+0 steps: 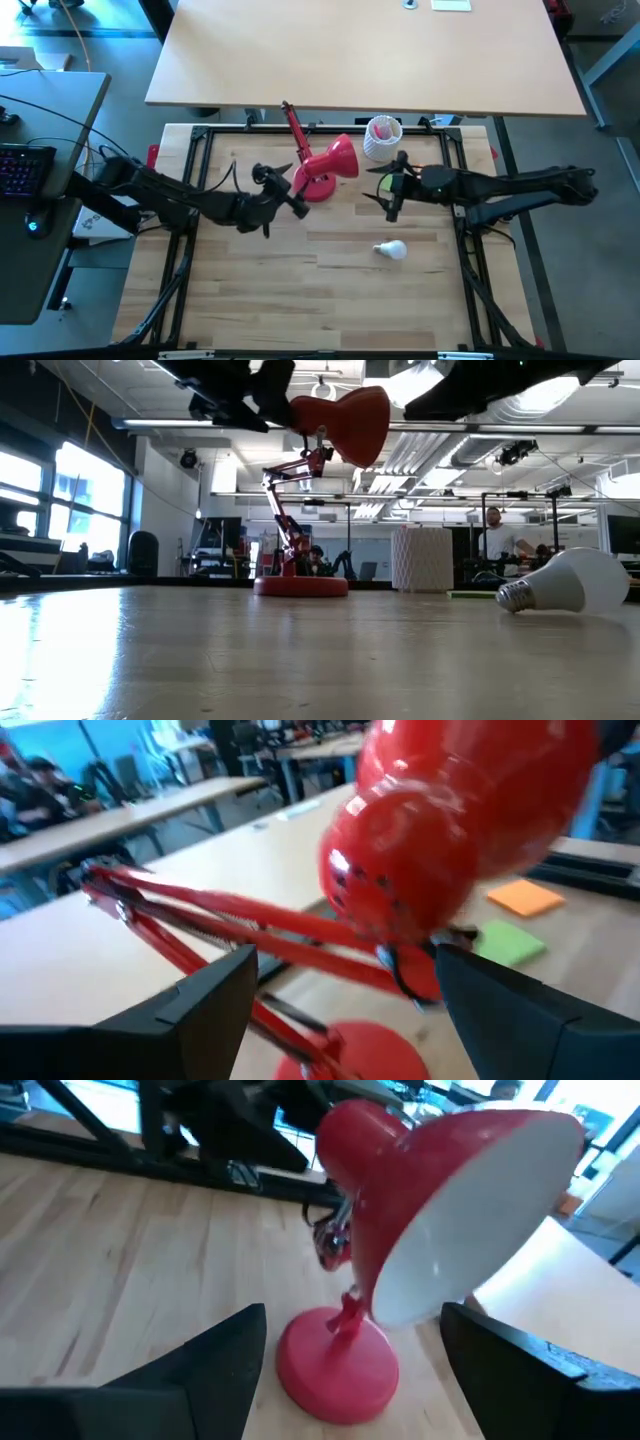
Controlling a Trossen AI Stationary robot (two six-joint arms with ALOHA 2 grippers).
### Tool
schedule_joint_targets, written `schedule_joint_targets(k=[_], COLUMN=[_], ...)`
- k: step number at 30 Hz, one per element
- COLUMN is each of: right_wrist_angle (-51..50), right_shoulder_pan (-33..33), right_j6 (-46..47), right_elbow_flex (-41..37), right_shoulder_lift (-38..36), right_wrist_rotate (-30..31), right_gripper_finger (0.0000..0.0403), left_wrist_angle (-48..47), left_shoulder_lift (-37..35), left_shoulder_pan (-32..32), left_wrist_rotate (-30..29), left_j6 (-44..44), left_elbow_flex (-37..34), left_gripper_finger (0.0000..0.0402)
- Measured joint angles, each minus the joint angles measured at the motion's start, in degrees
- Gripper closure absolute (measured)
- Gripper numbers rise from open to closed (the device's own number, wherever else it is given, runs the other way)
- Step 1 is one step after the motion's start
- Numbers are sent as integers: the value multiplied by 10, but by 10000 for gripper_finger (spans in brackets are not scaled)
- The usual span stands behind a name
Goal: Screw lightbulb
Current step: Move the red lamp beside the white pen organizer
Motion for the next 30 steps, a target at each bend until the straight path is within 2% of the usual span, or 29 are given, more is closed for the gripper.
schedule_joint_targets(k=[3, 7, 14, 19, 22, 25, 28, 30], right_wrist_angle=[22, 28, 45, 48, 17, -36, -38, -24], right_shoulder_pan=[-7, -19, -5, 13, 23, 31, 29, 9], right_j6=[-14, -13, -19, -48, -52, -28, -18, -17], right_elbow_flex=[13, 31, 74, 105, 123, 131, 129, 129], right_shoulder_lift=[28, 78, 146, 183, 180, 152, 124, 122], right_wrist_rotate=[-14, -43, -102, -102, -69, -4, 55, 44], right_gripper_finger=[108, 108, 108, 108, 108, 108, 108, 108], left_wrist_angle=[43, 50, 47, 35, 4, -39, -68, -69], left_shoulder_lift=[8, 2, 0, -1, -12, -26, -41, -47], left_shoulder_pan=[20, 36, 88, 96, 86, 69, 52, 50], left_wrist_rotate=[-4, -2, 77, 61, 29, 7, -15, -14], left_j6=[30, 36, 52, 74, 74, 49, 26, 23], left_elbow_flex=[0, 0, 0, 0, 0, 0, 0, 0], left_gripper_finger=[104, 104, 104, 104, 104, 104, 104, 104])
